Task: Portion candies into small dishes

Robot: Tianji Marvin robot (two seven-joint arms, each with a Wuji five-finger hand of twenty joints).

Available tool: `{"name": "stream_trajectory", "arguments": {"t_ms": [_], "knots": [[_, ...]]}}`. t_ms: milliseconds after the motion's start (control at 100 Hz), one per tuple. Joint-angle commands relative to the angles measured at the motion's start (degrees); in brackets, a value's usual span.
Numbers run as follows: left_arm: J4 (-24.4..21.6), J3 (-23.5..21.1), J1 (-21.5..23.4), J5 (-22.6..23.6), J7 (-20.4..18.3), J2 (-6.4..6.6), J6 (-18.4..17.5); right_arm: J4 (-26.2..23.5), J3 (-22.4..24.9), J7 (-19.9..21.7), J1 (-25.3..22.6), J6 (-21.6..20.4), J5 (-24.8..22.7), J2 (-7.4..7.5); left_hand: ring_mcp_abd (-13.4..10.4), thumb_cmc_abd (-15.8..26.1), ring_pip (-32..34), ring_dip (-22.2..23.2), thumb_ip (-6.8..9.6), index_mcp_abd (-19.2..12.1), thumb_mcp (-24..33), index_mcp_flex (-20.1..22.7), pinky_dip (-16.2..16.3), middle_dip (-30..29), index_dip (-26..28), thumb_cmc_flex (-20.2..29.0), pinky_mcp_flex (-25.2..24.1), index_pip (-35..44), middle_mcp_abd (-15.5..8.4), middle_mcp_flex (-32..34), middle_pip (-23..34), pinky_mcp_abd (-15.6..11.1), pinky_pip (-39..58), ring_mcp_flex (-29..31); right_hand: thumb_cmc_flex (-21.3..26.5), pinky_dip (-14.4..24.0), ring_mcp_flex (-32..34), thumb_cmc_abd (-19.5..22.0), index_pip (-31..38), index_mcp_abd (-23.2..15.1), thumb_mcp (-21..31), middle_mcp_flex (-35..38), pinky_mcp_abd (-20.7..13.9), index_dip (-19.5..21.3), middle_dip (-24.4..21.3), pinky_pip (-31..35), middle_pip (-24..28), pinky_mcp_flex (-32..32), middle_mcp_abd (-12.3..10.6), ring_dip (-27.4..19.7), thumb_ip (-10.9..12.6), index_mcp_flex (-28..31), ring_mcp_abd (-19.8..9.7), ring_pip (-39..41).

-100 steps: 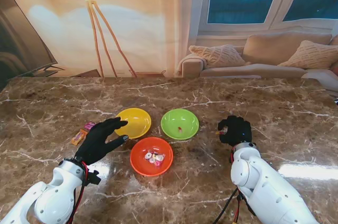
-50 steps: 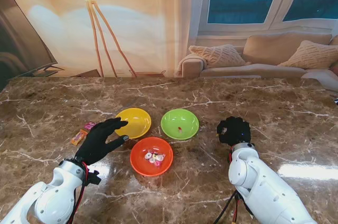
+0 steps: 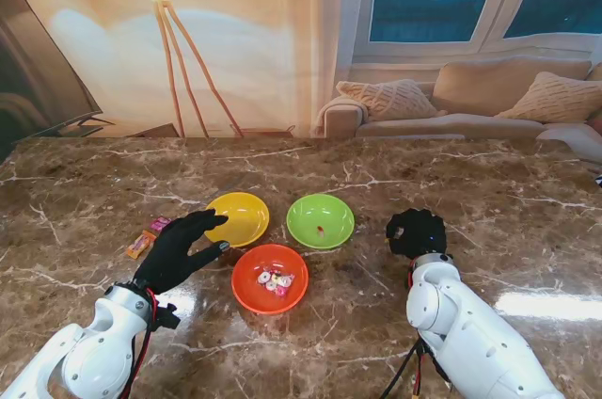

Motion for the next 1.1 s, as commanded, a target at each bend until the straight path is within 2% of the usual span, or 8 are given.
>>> {"name": "stream_trajectory", "arguments": {"t_ms": [0,30,100,290,1090], "knots": [[0.0,0.2,0.3,0.0,0.1,-0.06,0.2,1.9,-0.8,2.8,-1.6,0.6,-0.4,0.28,-0.3,2.6,-0.8,-0.6,0.37,-0.8,-1.4,0.8,0.4,-0.1,1.2,-0.8,-0.3,0.2,0.5,0.8,-0.9,0.5,-1.8,0.1,3.9,-0.6,0.4,1.1,3.2,-0.6,1.8,1.4,-1.6,2.9,1.3,1.6,1.7,-0.4,-0.2,0.9,-1.2,7.6,-1.5,0.9],[0.0,0.2,0.3,0.0,0.1,-0.06,0.2,1.8,-0.9,3.1,-1.6,0.7,-0.5,0.38,-0.4,2.7,-0.8,-0.6,0.36,-0.8,-1.5,0.7,0.4,-0.1,1.2,-0.9,-0.3,0.2,0.4,0.8,-0.9,0.5,-1.8,0.1,3.8,-0.7,0.2,1.8,2.2,-1.0,2.1,1.1,-1.8,5.9,2.1,1.8,2.3,-0.5,-0.3,0.9,-1.5,7.5,-1.6,1.0],[0.0,0.2,0.3,0.0,0.1,-0.07,0.2,1.9,-1.1,3.2,-1.6,0.6,-0.3,0.32,-0.4,2.8,-0.9,-0.6,0.35,-0.8,-1.5,0.7,0.4,-0.1,1.2,-0.9,-0.3,0.2,0.5,0.8,-0.9,0.5,-1.8,0.1,3.9,-0.7,-0.5,3.5,0.7,-1.0,2.0,0.8,-2.2,10.0,3.5,2.1,3.2,-0.9,-0.4,1.2,-1.7,7.2,-1.8,1.6],[0.0,0.1,0.4,0.0,0.1,-0.08,0.2,1.7,-1.0,2.8,-1.8,0.2,0.4,0.08,-0.4,2.8,-0.9,-0.6,0.30,-0.9,-1.5,0.8,0.4,-0.1,1.2,-0.9,-0.3,0.2,0.4,0.9,-0.9,0.5,-1.8,0.1,3.0,-0.4,-1.2,5.7,-1.0,-1.9,1.7,0.2,-2.3,14.8,5.6,2.4,4.5,-1.1,-0.7,1.4,-2.2,6.3,-2.1,1.9],[-0.1,-0.1,0.5,-0.1,-0.1,-0.04,0.1,-7.8,2.6,2.1,-4.2,-1.8,-1.5,0.24,-0.4,2.9,-0.9,-0.6,0.29,-0.9,-1.6,0.7,0.4,-0.1,1.2,-1.0,-0.3,0.2,0.4,0.9,-1.0,0.8,-2.2,0.2,2.7,-0.1,-0.9,6.4,-1.9,-2.5,1.9,0.3,-2.4,17.4,7.5,2.5,4.5,-0.6,-0.9,1.4,-2.4,6.1,-2.1,1.6]]}}
